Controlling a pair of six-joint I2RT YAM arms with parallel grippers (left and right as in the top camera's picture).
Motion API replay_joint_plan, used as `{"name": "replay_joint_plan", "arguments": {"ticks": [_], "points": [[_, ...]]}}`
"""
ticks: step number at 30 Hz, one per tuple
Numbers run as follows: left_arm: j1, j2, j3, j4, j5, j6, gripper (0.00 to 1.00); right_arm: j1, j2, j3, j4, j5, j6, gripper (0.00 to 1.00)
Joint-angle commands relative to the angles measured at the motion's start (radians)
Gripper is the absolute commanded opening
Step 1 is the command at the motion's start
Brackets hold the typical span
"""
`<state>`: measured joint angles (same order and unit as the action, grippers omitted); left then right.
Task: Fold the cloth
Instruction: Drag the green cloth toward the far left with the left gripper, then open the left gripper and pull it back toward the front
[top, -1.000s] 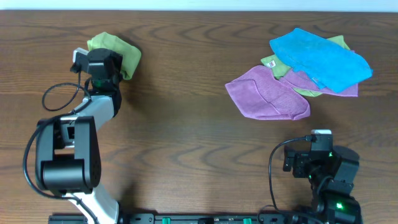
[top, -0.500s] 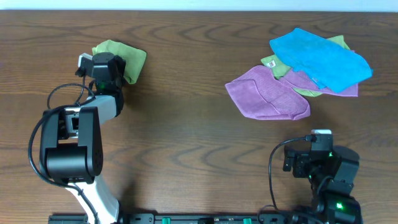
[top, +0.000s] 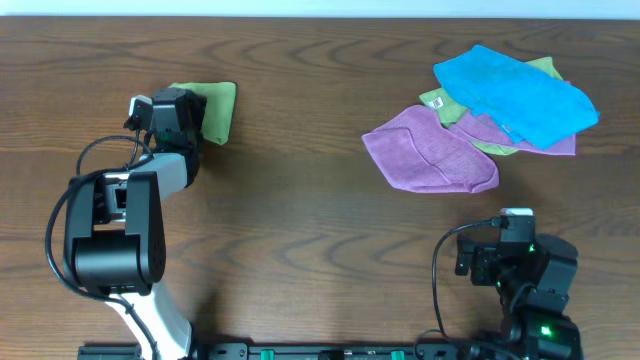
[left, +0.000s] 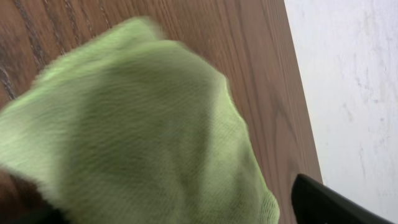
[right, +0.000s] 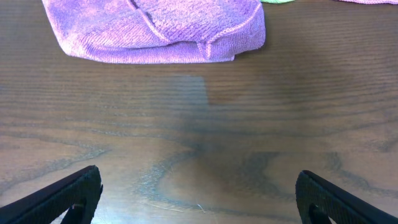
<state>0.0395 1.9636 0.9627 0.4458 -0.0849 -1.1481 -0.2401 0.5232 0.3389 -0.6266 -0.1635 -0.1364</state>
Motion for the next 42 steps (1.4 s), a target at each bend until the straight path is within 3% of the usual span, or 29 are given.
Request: {"name": "replay_joint_plan", "arguments": {"ticks": [1, 10, 16, 27, 32, 42], "points": [[0.007, 0.010, 0.017, 0.000, 0.012, 0.015, 0.95, -0.007, -0.001, -0.009, 0.002, 0.003, -0.011, 0.99], [0.007, -0.009, 0.017, -0.026, 0.195, 0.015, 0.95, -0.007, -0.001, -0.009, 0.001, 0.003, -0.011, 0.99], [0.021, -0.098, 0.017, -0.274, 0.196, 0.023, 0.95, -0.007, -0.001, -0.009, -0.002, 0.003, -0.011, 0.99], [0.041, -0.277, 0.017, -0.495, 0.208, 0.061, 0.95, -0.007, -0.001, -0.009, -0.002, 0.003, -0.011, 0.99], [0.041, -0.388, 0.017, -0.685, 0.236, 0.069, 0.95, -0.007, -0.001, -0.009, -0.002, 0.003, -0.011, 0.99], [0.040, -0.614, 0.017, -1.098, 0.183, 0.495, 0.95, -0.007, -0.001, -0.009, 0.002, 0.002, -0.010, 0.99]]}}
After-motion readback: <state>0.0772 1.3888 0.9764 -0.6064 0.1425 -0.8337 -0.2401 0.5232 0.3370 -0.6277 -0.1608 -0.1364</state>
